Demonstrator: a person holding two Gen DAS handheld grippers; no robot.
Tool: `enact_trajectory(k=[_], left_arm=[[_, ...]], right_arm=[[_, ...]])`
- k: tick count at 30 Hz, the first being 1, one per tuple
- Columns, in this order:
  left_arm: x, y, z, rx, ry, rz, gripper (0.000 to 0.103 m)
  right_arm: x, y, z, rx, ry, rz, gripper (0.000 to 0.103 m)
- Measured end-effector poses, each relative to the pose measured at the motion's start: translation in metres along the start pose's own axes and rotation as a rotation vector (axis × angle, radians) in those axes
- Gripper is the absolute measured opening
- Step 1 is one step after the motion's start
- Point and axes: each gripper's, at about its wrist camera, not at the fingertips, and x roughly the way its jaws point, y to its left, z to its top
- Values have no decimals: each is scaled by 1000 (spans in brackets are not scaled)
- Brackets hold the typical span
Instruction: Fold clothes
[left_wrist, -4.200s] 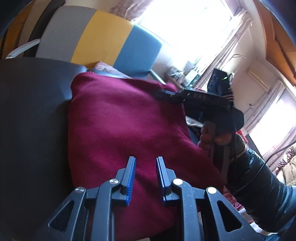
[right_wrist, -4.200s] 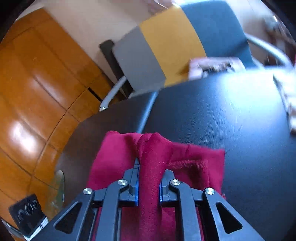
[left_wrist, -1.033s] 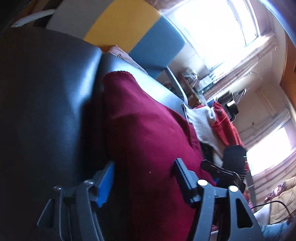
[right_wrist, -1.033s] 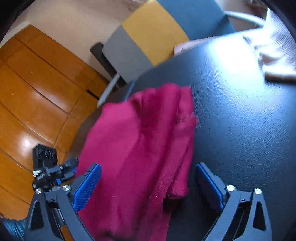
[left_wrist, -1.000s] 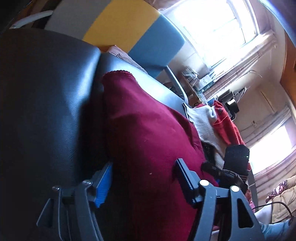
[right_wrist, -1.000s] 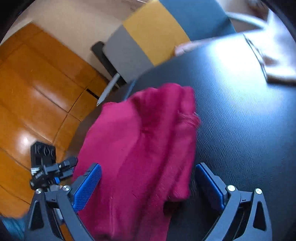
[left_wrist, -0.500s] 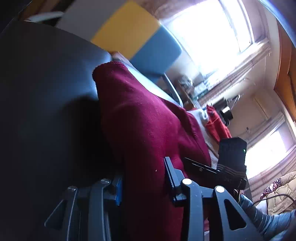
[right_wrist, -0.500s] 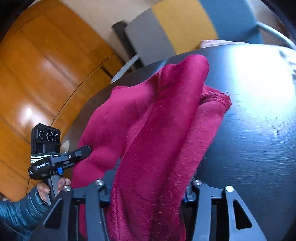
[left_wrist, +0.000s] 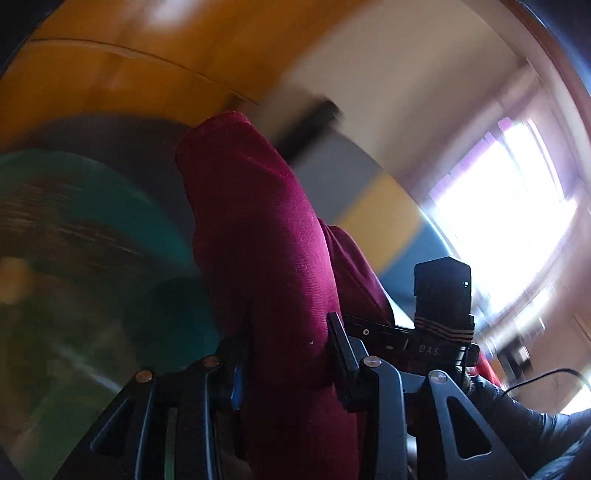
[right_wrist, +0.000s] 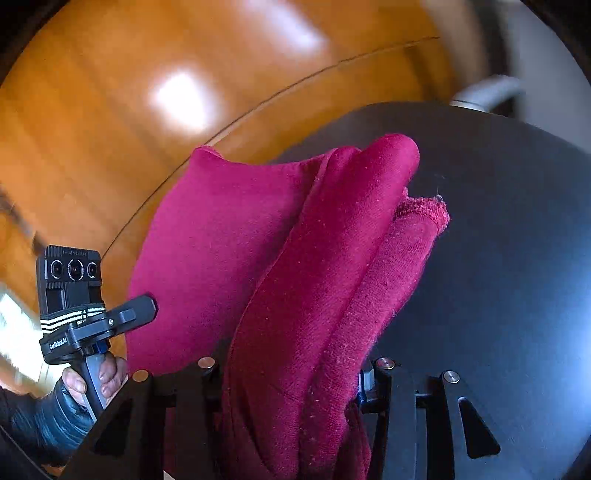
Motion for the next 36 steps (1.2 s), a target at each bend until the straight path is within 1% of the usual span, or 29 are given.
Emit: enact_trajectory(k=[3,6,8,10,11,12,14,15,16,18,19,20,21,22,23,24,25,26,27,28,29,30,31,32,33,36], left_arm=[[-21,39,10,-78,-74,121,36],[-28,69,12,-147,-111,237,36],[-30,87,10,-190,-127,315,36],[-30,102,7,-229,-129,370,36],[-30,110,5,-244,-128,398,36],[-30,116,3,-262,-122,413,36],[-30,125,-1,-313,-109,421,39],[-31,125,0,-328,-105,422,41],[-35,124,4,-330,-105,437,43],[-46,119,9,-317,-114,500,44],[-51,115,10,-308,-125,531,44],[-58,107,11,-289,-151,580,44],[-64,98,12,-264,-183,630,45],[-69,90,12,-243,-222,648,45],[-74,83,14,-224,-256,648,46],[-75,80,16,-211,-275,640,50],[-72,77,18,-198,-281,628,51],[-65,72,21,-187,-273,612,51],[-59,70,22,-181,-262,598,51],[-52,70,21,-182,-240,588,51],[-40,72,20,-193,-206,595,51],[-28,78,18,-215,-166,622,51],[-16,84,15,-237,-126,648,51],[-9,85,13,-244,-106,677,50],[-5,82,12,-232,-108,707,51],[1,72,11,-202,-105,792,51]], right_arm=[[68,26,46,-99,80,63,45],[124,39,69,-153,161,81,45],[155,43,77,-171,205,90,45],[177,44,84,-193,240,91,45],[186,42,86,-194,251,87,46],[195,40,87,-193,263,83,50],[189,39,79,-177,259,72,64],[183,35,79,-171,248,66,68],[177,31,80,-166,236,60,68],[165,21,82,-155,211,47,71],[153,21,84,-175,181,25,71],[139,24,86,-214,135,-8,71],[118,29,89,-269,69,-41,70],[104,33,92,-301,32,-41,64],[92,42,94,-339,12,-8,58],[79,52,95,-378,-6,29,51],[74,59,95,-414,-5,55,45],[75,66,93,-449,14,79,43],[84,75,91,-470,42,89,38],[95,76,87,-482,76,65,35],[105,74,82,-493,110,35,34],[115,72,77,-504,145,4,32],[128,64,73,-492,189,-46,24],[141,54,70,-476,234,-99,19],[145,45,66,-455,228,-96,17],[137,38,64,-435,195,-108,17]])
